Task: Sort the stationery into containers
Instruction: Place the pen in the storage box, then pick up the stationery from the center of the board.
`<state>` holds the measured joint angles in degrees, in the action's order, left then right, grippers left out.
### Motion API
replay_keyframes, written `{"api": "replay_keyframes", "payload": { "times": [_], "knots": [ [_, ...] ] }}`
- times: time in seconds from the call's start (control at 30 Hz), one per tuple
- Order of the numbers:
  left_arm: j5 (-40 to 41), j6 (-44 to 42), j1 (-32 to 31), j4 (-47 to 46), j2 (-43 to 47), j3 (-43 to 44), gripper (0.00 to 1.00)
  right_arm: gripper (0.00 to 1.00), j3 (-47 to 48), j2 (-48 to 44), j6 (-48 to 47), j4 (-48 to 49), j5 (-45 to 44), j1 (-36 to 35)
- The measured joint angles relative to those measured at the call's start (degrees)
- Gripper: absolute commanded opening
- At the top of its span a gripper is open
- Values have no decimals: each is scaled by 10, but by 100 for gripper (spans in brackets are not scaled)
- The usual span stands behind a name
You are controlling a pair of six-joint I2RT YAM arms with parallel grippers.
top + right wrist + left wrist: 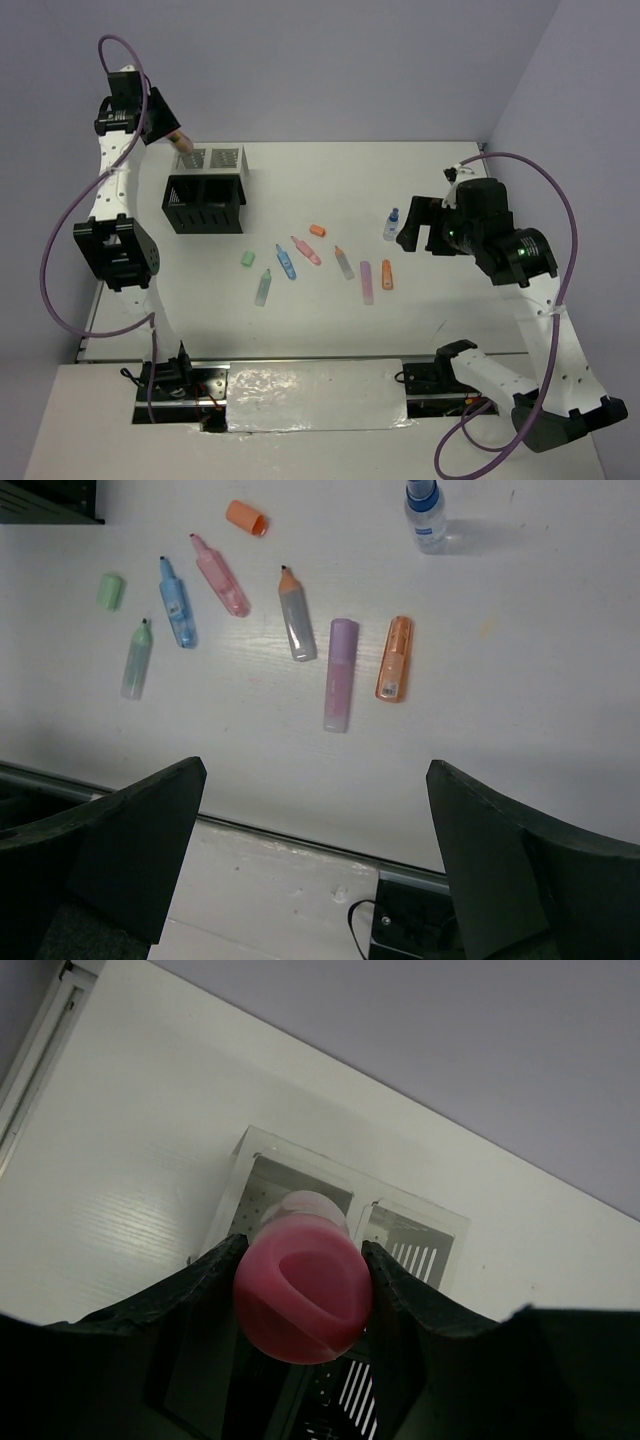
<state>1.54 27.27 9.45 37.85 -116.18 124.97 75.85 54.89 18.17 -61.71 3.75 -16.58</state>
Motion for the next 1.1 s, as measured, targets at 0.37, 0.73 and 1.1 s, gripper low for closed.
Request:
{"api": "replay_keyframes", "payload": {
  "times": [0.37, 0.73, 1.1],
  "knots": [
    [-19, 0, -4, -3, -54, -23, 78, 100, 2, 14, 0, 16, 5, 0],
    [-33, 2, -8, 2, -44, 26, 99, 100, -40, 30, 4, 59, -12, 0],
    [-33, 3, -146, -30, 227, -209, 99, 77, -76, 247, -9, 182, -126, 0]
  ]
}}
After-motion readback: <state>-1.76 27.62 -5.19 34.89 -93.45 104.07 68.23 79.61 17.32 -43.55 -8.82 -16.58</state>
